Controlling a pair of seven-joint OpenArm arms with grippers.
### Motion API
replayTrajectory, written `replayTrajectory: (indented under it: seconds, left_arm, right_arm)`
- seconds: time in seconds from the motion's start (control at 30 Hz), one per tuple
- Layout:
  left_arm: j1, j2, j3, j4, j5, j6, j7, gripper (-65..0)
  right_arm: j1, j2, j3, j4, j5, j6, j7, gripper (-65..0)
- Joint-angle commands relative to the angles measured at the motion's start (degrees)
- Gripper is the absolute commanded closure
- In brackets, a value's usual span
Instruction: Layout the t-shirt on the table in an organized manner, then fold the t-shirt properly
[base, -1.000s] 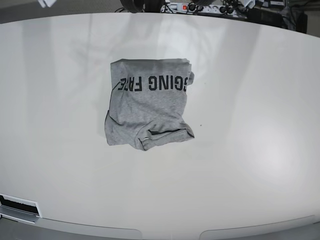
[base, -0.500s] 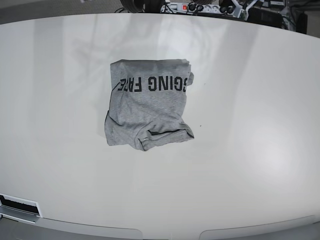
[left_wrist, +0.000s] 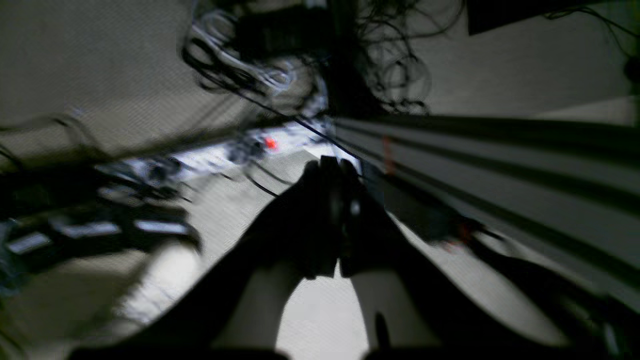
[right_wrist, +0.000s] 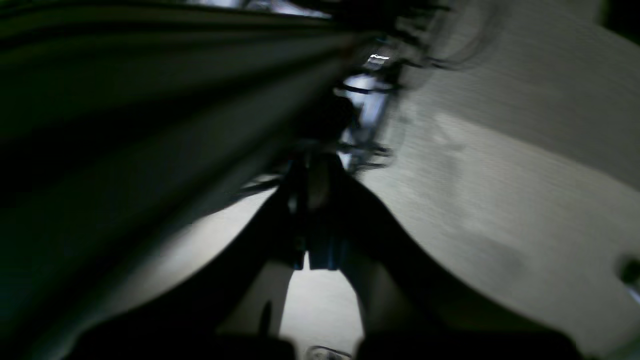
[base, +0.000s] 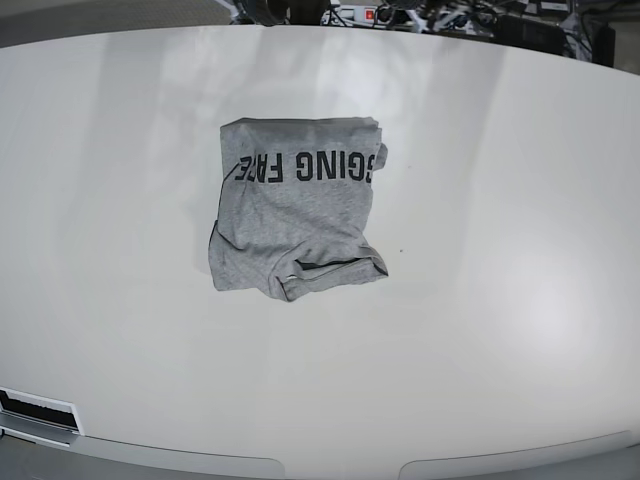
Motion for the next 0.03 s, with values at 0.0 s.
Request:
replayTrajectory:
  seconds: [0.0]
  left_arm:
    - [0.68, 0.46, -0.26, 0.2, -0.02, 0.35, -0.24, 0.0]
  right_arm:
    - [0.09, 0.33, 0.04, 0.26, 0.74, 0.37, 1.33, 0.0]
